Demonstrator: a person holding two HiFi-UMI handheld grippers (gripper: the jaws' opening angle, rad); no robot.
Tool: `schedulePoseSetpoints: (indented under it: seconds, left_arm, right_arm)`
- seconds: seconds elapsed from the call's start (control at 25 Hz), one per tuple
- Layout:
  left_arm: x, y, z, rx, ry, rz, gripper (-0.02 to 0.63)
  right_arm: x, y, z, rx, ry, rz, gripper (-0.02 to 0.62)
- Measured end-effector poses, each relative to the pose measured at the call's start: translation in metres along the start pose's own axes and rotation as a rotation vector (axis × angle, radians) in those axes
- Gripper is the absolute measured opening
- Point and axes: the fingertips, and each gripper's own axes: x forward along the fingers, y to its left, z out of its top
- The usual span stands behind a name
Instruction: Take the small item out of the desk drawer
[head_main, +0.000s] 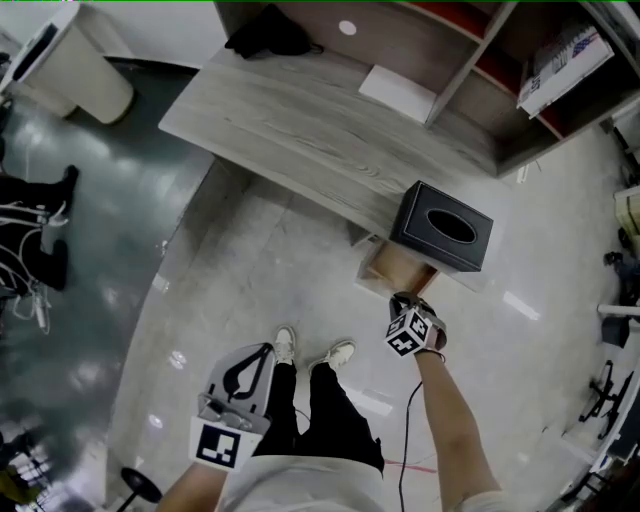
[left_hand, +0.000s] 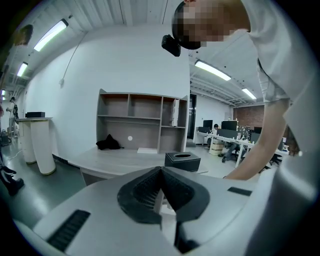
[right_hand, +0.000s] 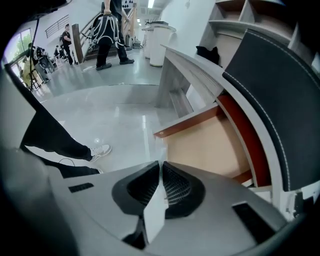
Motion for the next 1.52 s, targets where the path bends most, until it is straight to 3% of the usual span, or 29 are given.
schedulePoseSetpoints:
  seconds: [0.6,0.96,1.2,1.52]
  left_arm:
    - [-0.003,0.000,0.045,0.053,-0.083,-0.089,0.017]
    - [0.003,-0.003,0.082,0.074,-0.164,-0.164,0.017]
    - [0.005,0.000,0.107,0.107,-0.216,-0.198,0.017]
    - [-0.002,0.017,0.149,0.157,-0.307,-0.190,0.017]
  right_arm:
    - [-0.068,-0.016,0.026,0.123,-0.058,-0.090,0.028]
    - [-0.140,-0.030,0.047,0.243,-0.163,-0.177,0.028]
    - [-0.194,-0.040,0.063,0.346,-0.266,-0.236,0.028]
    - [-0.291,-0.057,0.092,0.530,-0.499,-0.309,0.028]
